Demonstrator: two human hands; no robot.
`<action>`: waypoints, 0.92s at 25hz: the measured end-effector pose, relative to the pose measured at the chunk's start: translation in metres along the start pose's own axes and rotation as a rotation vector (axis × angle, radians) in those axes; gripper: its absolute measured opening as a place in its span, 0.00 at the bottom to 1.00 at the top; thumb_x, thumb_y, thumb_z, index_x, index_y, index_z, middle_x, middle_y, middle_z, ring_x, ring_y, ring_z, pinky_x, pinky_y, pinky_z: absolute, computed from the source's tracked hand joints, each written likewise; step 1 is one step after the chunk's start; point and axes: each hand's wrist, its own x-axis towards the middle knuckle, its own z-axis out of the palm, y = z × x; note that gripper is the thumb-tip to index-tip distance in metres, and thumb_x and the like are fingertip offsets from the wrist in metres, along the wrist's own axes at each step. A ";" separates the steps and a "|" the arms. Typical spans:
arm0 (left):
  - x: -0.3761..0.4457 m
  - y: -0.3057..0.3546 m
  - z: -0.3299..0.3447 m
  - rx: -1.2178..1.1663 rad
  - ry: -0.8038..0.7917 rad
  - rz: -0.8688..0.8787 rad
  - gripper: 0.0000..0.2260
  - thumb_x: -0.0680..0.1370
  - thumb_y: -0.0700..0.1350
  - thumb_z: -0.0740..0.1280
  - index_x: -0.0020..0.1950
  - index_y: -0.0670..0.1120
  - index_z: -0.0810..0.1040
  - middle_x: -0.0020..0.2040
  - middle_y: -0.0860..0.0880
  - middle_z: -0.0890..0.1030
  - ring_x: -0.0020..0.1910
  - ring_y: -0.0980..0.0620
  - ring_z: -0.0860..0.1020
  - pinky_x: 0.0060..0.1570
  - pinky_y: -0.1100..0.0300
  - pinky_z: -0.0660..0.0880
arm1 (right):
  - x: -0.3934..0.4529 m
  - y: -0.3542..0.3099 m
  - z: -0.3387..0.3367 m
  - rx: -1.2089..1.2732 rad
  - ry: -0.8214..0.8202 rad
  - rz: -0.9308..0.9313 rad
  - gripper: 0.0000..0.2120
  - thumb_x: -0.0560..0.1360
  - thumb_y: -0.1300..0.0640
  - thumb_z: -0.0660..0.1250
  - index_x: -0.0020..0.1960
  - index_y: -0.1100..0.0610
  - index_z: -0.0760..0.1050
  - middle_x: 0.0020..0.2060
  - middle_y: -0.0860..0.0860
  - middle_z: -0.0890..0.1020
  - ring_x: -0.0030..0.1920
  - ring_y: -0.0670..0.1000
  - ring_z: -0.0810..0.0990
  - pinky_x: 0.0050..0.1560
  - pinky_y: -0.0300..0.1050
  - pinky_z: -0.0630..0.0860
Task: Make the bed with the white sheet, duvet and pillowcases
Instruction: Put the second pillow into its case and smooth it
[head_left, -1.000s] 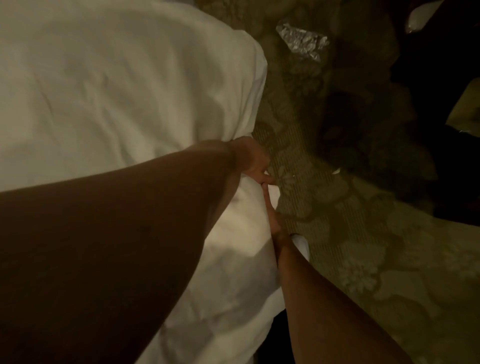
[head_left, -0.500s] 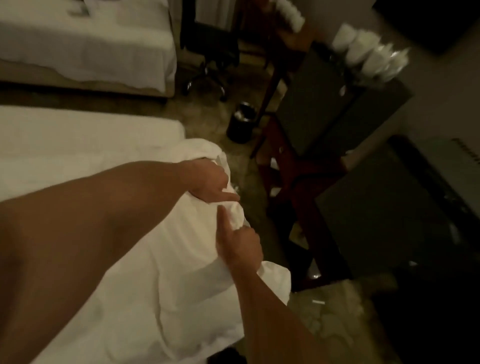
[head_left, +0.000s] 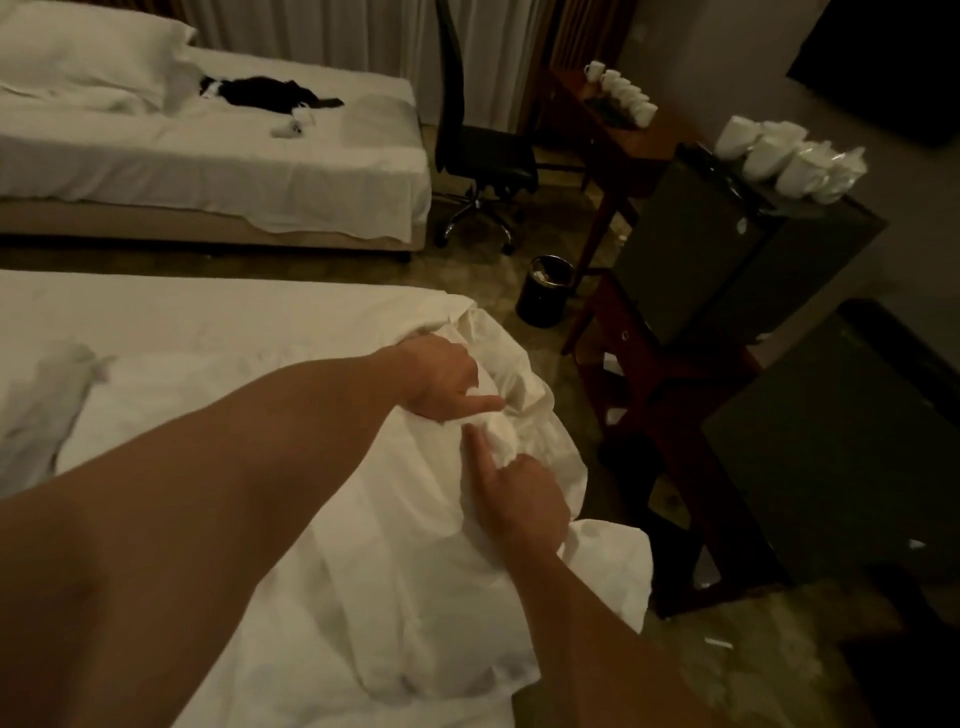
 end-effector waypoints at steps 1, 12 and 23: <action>-0.002 -0.002 0.005 0.009 0.023 0.007 0.35 0.74 0.77 0.43 0.33 0.53 0.77 0.37 0.54 0.79 0.43 0.53 0.77 0.50 0.54 0.68 | -0.003 -0.002 0.005 0.019 0.024 0.022 0.45 0.70 0.20 0.41 0.54 0.54 0.79 0.49 0.52 0.83 0.47 0.53 0.80 0.49 0.47 0.73; -0.106 -0.170 0.029 -0.124 0.048 0.069 0.28 0.76 0.75 0.48 0.34 0.55 0.72 0.39 0.54 0.76 0.44 0.51 0.74 0.53 0.53 0.71 | -0.060 -0.183 0.075 -0.074 -0.079 0.116 0.38 0.76 0.25 0.48 0.62 0.55 0.76 0.58 0.54 0.81 0.58 0.57 0.80 0.62 0.53 0.73; -0.258 -0.410 0.181 -0.100 0.004 0.101 0.38 0.74 0.75 0.44 0.41 0.47 0.82 0.41 0.48 0.83 0.43 0.47 0.80 0.47 0.55 0.73 | -0.144 -0.379 0.304 -0.259 -0.078 0.037 0.45 0.72 0.22 0.37 0.56 0.54 0.75 0.49 0.52 0.84 0.52 0.56 0.82 0.58 0.51 0.73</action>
